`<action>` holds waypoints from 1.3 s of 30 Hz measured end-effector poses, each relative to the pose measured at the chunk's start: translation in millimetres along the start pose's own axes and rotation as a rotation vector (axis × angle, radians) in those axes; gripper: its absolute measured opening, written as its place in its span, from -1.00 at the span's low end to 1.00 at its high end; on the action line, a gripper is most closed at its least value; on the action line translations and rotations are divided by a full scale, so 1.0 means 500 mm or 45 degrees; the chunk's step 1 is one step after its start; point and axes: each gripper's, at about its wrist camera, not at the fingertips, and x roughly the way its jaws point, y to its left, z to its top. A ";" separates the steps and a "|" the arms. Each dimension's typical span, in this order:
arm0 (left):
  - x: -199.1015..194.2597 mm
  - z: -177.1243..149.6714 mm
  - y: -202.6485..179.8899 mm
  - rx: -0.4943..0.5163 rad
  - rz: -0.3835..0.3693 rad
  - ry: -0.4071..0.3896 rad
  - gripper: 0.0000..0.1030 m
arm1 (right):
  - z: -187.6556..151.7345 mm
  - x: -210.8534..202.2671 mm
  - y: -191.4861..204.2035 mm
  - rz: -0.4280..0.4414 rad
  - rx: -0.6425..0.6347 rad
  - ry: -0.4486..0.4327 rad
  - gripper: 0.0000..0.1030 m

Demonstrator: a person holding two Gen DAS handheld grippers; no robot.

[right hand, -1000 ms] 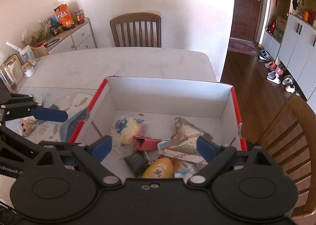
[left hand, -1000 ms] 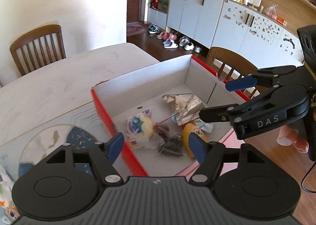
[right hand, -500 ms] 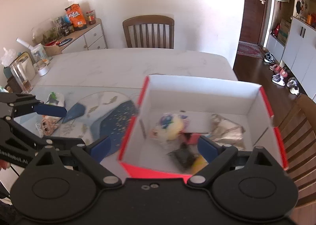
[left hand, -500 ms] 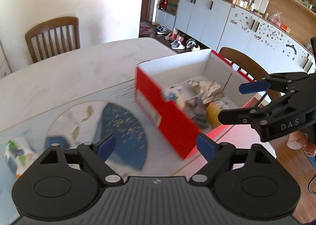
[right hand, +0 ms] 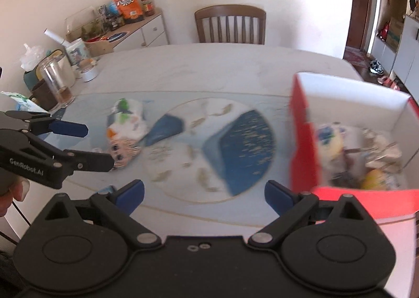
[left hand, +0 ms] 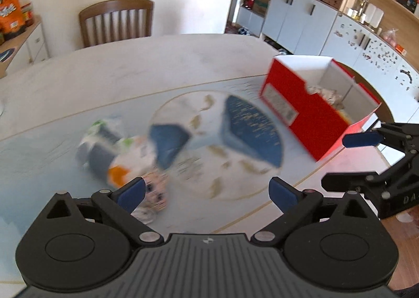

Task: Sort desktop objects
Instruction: 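Move both tools back over the table toward the cable and bottle, then grasp the white USB cable with the left tool while the right tool grasps the blue-labelled bottle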

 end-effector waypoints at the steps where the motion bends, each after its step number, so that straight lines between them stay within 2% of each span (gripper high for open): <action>1: -0.002 -0.008 0.019 -0.007 0.009 0.002 0.96 | -0.004 0.009 0.020 -0.005 -0.007 0.007 0.92; 7: -0.007 -0.040 0.106 -0.062 0.039 0.020 0.96 | -0.027 0.044 0.122 -0.005 -0.081 0.041 0.92; 17: 0.019 -0.084 0.200 -0.091 0.090 0.071 0.96 | -0.058 0.098 0.230 0.027 -0.223 0.080 0.92; 29: 0.073 -0.108 0.211 -0.061 0.107 0.111 0.96 | -0.077 0.184 0.298 0.063 -0.385 0.131 0.91; 39: 0.115 -0.105 0.177 0.037 0.130 0.072 0.96 | -0.089 0.226 0.319 0.060 -0.443 0.166 0.74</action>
